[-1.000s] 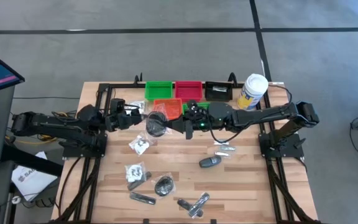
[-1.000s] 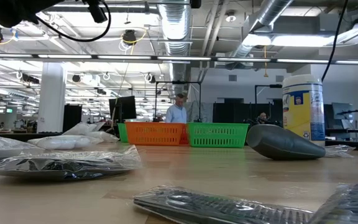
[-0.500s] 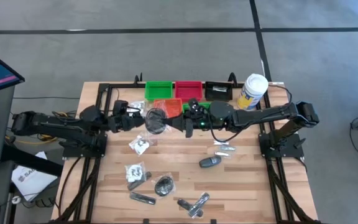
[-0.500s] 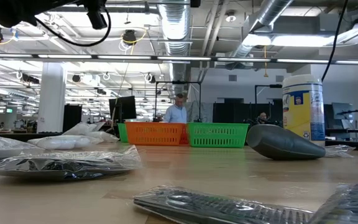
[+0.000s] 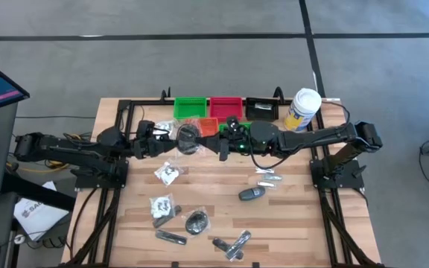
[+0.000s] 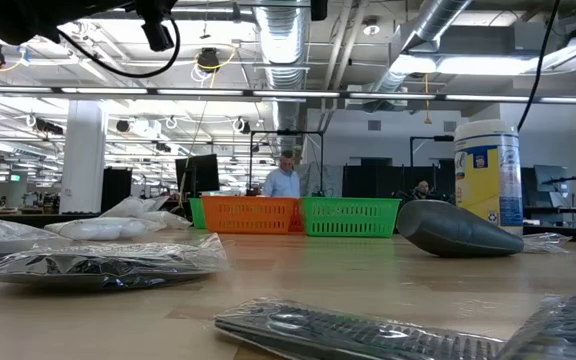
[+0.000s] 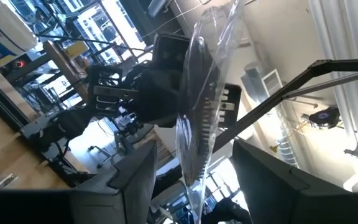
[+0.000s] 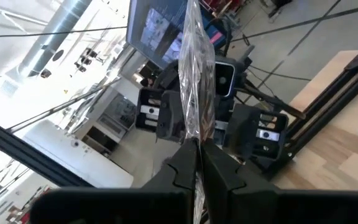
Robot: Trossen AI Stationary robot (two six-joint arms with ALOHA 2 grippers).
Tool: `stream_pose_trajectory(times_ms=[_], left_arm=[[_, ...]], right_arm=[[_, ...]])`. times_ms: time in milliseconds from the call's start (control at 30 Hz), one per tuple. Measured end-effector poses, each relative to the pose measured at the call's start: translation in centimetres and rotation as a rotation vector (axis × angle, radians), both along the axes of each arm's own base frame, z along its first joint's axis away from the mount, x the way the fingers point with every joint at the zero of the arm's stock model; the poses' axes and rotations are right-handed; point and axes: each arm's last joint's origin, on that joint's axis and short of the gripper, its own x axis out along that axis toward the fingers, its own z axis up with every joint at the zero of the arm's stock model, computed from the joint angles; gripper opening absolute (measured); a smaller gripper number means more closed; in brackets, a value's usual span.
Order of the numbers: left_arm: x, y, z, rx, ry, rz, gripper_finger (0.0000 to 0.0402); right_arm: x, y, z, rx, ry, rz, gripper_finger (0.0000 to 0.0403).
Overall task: Pick & Place Travel size toiletries
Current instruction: Put the black hair brush into the orange bin
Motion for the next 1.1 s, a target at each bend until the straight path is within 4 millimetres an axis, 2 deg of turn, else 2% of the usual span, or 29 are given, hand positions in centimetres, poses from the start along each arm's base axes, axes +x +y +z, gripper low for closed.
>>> stream_pose_trajectory(times_ms=[500, 667, 933, 1100], left_arm=[[0.2, 0.4, -0.1, 0.002, 0.003, 0.147, 0.0205], [1.5, 0.5, -0.4, 0.0, 0.034, 0.155, 0.0205], [3.6, 0.5, 0.8, 0.013, -0.023, 0.119, 0.0204], [3.8, 0.5, 1.1, 0.008, -0.033, 0.117, 0.0176]], right_arm=[[-0.1, 0.4, -0.1, 0.003, 0.009, -0.116, 0.0007], [-0.1, 0.4, -0.1, 0.003, 0.007, -0.117, 0.0007], [-0.1, 0.4, -0.1, -0.005, 0.013, -0.119, 0.0007], [-0.1, 0.3, -0.1, -0.007, 0.015, -0.136, 0.0007]])
